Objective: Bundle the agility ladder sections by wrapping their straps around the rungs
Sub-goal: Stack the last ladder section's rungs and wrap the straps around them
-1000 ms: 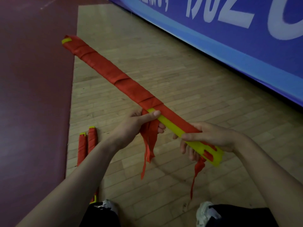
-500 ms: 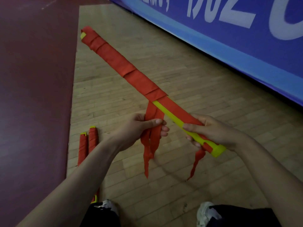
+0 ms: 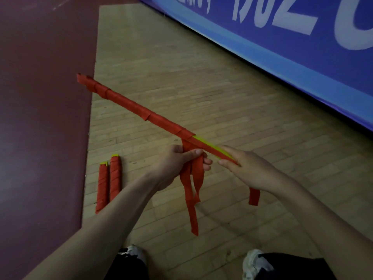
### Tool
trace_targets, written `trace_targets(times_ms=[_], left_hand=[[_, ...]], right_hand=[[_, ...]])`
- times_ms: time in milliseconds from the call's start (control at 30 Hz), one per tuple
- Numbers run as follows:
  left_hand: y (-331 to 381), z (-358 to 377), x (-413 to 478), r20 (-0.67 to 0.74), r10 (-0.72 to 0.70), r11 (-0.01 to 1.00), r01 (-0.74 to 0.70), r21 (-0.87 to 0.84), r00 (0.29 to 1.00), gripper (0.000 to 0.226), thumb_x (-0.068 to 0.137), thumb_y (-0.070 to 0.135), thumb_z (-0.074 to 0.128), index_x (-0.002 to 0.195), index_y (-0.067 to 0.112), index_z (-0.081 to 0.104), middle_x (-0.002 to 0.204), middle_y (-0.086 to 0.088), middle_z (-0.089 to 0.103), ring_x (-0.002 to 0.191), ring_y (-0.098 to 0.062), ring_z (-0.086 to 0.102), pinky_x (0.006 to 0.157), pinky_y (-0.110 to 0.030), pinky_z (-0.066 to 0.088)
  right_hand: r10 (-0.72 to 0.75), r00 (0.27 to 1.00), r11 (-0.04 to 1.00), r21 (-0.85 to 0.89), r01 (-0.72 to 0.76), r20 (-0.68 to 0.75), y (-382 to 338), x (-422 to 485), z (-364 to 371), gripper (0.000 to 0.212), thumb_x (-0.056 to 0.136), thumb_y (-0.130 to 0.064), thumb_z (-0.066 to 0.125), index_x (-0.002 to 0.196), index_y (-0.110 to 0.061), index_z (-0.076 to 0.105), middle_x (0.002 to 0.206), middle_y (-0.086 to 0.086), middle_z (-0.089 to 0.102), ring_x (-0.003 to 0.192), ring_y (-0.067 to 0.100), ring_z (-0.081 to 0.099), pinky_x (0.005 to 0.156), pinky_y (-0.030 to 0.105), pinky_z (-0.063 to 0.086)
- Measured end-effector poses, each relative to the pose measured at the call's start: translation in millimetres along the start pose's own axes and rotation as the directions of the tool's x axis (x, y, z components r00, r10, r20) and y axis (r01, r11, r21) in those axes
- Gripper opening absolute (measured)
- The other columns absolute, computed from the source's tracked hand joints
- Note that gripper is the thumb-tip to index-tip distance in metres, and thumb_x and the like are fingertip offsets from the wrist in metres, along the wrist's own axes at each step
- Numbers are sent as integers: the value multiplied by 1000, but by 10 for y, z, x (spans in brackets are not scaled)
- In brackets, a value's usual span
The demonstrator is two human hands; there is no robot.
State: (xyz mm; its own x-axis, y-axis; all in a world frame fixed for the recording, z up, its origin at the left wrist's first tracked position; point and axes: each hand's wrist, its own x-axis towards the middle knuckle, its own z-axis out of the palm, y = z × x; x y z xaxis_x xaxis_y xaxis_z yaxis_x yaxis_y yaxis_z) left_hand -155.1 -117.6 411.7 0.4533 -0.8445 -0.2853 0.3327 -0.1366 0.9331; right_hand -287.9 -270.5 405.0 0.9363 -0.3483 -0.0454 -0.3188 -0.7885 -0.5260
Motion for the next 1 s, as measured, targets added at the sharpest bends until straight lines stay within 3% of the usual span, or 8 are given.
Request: trace_targets(times_ms=[67, 167, 367, 567, 700, 767, 867, 1000], left_hand=[[-7, 5, 3, -4, 4, 1000, -4, -4, 1000, 19, 97, 4, 48, 102, -10, 61, 87, -15, 72, 71, -15, 71, 67, -24, 58], [-2, 0, -4, -6, 13, 1000, -13, 24, 1000, 22, 97, 1, 47, 107, -13, 60, 91, -16, 71, 72, -14, 71, 68, -24, 59], [18, 6, -38, 34, 76, 990, -80, 115, 997, 29, 86, 10, 62, 111, -5, 65, 104, -15, 72, 93, -21, 71, 74, -26, 57], [50, 66, -11, -129, 36, 999, -40, -28, 991, 29, 98, 25, 50, 92, 2, 67, 86, -16, 74, 75, -21, 73, 66, -29, 60], [100, 5, -38, -61, 56, 997, -53, 49, 997, 29, 97, 23, 50, 91, 0, 68, 79, -18, 73, 69, -20, 72, 58, -26, 57], [126, -20, -59, 3, 64, 993, -64, 104, 998, 30, 95, 25, 51, 92, 1, 68, 79, -18, 73, 69, -20, 72, 56, -23, 54], [162, -50, -78, 89, 104, 980, -117, 161, 991, 34, 88, 32, 52, 89, 4, 70, 80, -19, 73, 70, -22, 72, 61, -25, 56], [182, -85, -88, 161, 171, 964, -199, 175, 972, 37, 91, 32, 52, 77, 7, 75, 79, -18, 73, 68, -24, 70, 64, -28, 57]], right_hand=[[-24, 1000, 993, -118, 23, -4, 6, 9, 33, 42, 98, -42, 42, 138, -48, 34, 123, -8, 60, 111, 18, 56, 90, 41, 47], [-29, 1000, 967, -254, 29, 3, 32, 18, 75, 46, 99, -47, 36, 143, -52, 22, 137, -7, 48, 123, 20, 50, 93, 38, 44], [-84, 995, 923, -381, 55, -61, 42, 6, 44, 57, 102, -41, 34, 145, -54, -1, 104, -6, 34, 98, 15, 46, 70, 29, 34], [-140, 985, 904, -419, 86, -98, 8, 3, 114, 67, 98, -49, 37, 149, -44, -5, 112, -1, 35, 109, 19, 45, 75, 29, 35], [-49, 998, 985, -165, 44, -27, -45, -71, -18, 76, 84, -63, 54, 146, -50, 13, 130, -9, 52, 110, 14, 56, 83, 32, 47], [-12, 1000, 993, 121, 9, 28, -52, -105, -134, 64, 73, -65, 64, 131, -44, 47, 107, -10, 66, 89, 10, 65, 79, 36, 53], [11, 977, 914, 395, -96, 213, -10, -131, -292, 41, 72, -53, 66, 98, -22, 67, 84, -4, 69, 77, 11, 66, 71, 38, 57], [-68, 844, 679, 645, -352, 532, 54, -160, -327, 39, 86, -33, 66, 118, -12, 60, 104, 11, 72, 98, 24, 68, 82, 50, 54]])
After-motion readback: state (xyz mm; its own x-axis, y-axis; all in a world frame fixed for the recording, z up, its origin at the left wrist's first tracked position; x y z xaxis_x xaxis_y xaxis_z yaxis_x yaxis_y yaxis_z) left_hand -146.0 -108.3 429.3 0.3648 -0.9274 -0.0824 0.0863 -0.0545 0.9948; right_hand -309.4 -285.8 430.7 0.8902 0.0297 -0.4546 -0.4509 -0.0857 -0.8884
